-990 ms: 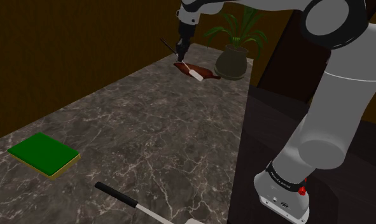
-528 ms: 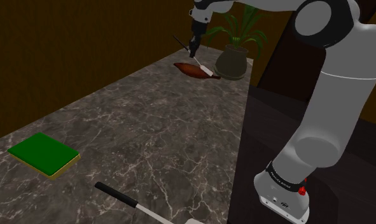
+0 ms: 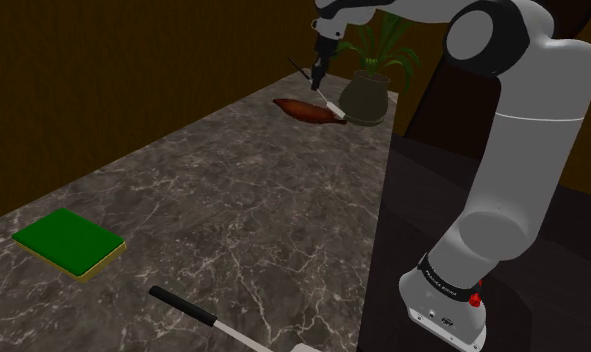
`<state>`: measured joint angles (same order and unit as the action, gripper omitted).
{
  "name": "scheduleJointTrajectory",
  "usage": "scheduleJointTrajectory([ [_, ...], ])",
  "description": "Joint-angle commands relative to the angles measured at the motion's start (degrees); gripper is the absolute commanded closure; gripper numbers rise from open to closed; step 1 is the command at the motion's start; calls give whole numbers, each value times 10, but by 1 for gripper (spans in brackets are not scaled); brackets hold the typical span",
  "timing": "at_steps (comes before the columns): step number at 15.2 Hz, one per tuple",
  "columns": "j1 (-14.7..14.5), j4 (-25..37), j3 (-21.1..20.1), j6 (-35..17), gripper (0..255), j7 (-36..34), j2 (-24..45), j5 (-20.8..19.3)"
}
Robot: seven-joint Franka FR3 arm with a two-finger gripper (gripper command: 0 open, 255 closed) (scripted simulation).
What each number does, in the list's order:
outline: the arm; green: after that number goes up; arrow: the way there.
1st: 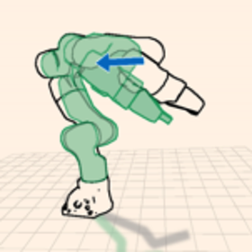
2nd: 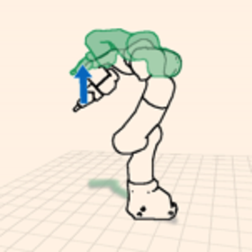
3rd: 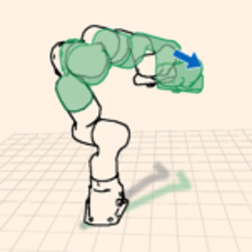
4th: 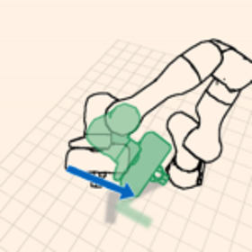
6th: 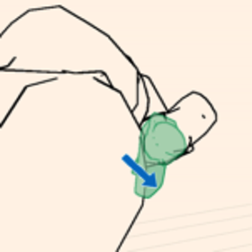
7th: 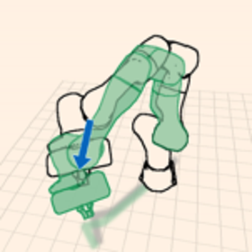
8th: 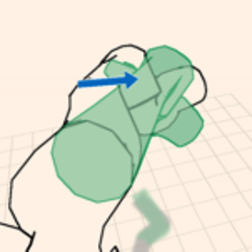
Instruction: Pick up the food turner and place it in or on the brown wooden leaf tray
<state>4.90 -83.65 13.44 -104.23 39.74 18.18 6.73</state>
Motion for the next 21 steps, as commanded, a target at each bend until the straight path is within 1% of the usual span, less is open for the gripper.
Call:
scheduleJointTrajectory([
  [1,1,-11,0,-12,255,3,2,1],
  [11,-1,-76,-2,-86,255,8,10,5],
  [12,-1,-87,-2,-99,255,9,12,6],
  [20,-1,-87,-2,-99,255,9,12,6],
  [21,-1,-87,-2,-99,0,9,12,6],
])
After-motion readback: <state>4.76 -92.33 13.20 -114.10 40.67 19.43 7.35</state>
